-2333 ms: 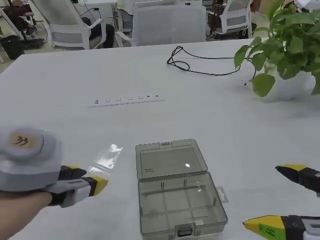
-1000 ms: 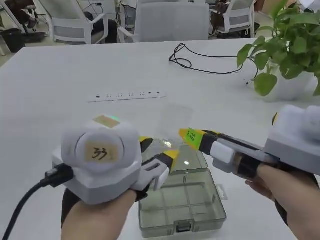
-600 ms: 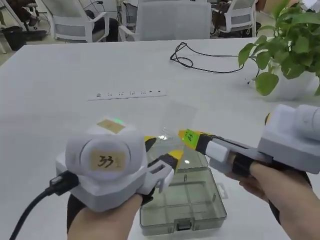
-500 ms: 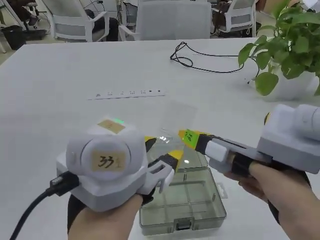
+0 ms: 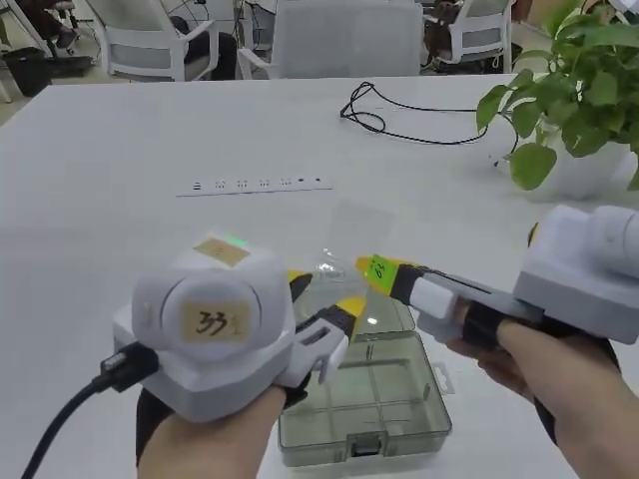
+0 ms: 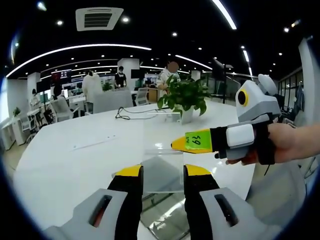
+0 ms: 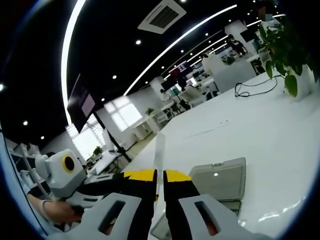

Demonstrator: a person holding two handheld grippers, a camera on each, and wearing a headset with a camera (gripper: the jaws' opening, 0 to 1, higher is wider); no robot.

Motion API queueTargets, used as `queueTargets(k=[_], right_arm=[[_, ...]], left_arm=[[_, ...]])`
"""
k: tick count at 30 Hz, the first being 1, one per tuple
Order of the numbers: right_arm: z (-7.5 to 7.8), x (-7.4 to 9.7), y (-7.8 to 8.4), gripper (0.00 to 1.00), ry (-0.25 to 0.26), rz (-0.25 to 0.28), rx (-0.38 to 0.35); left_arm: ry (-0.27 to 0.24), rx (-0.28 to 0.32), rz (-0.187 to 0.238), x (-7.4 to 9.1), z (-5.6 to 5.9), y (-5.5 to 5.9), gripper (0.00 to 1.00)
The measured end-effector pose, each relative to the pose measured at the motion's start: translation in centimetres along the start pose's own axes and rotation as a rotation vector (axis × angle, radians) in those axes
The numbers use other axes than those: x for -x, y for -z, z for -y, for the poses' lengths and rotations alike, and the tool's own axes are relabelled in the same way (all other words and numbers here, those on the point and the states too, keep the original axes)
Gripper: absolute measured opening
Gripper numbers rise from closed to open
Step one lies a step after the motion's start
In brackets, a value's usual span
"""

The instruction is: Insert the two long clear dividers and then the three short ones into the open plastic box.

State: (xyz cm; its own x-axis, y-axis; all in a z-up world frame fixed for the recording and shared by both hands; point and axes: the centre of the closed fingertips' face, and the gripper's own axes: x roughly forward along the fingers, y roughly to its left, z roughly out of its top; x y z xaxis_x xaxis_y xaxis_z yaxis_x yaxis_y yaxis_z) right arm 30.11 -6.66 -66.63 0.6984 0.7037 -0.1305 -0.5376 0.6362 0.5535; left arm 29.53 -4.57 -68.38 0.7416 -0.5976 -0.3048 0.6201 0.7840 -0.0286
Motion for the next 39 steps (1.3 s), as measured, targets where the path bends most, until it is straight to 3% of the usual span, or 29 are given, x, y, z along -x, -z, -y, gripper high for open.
queueTargets(k=[5,20,22,24,26,32,39], right_arm=[[0.3,0.0,-0.4,0.08,0.013,0.016,0.006],[-0.3,0.0,0.1,0.02,-0.004,-0.018,0.018],[-0.1,-0.1,0.1,0.02,0.005,-0.021,0.016],[-0.3,-0.3,0.2,0.02,-0.001,-0.024,0.006],[-0.2,-0.2,0.2,0.02,0.002,-0.025,0.015],[0.4,0.0,0.1,0.02,0.016,-0.023,0.015],[1.2,0.2,0.0,0.02,0.025,-0.029,0.008]], left_arm=[[0.007,-0.003,-0.001,0.0,0.1,0.0,0.30],[0.009,0.014,-0.010,0.0,0.3,0.5,0.30],[0.032,-0.030,-0.005,0.1,0.7,0.4,0.23],[0.015,-0.044,-0.008,0.1,0.8,0.4,0.23],[0.024,-0.019,-0.013,0.0,0.9,0.5,0.29],[0.024,-0.029,-0.019,0.0,0.8,0.7,0.39],[0.033,-0.040,-0.043,-0.2,0.9,1.4,0.69]])
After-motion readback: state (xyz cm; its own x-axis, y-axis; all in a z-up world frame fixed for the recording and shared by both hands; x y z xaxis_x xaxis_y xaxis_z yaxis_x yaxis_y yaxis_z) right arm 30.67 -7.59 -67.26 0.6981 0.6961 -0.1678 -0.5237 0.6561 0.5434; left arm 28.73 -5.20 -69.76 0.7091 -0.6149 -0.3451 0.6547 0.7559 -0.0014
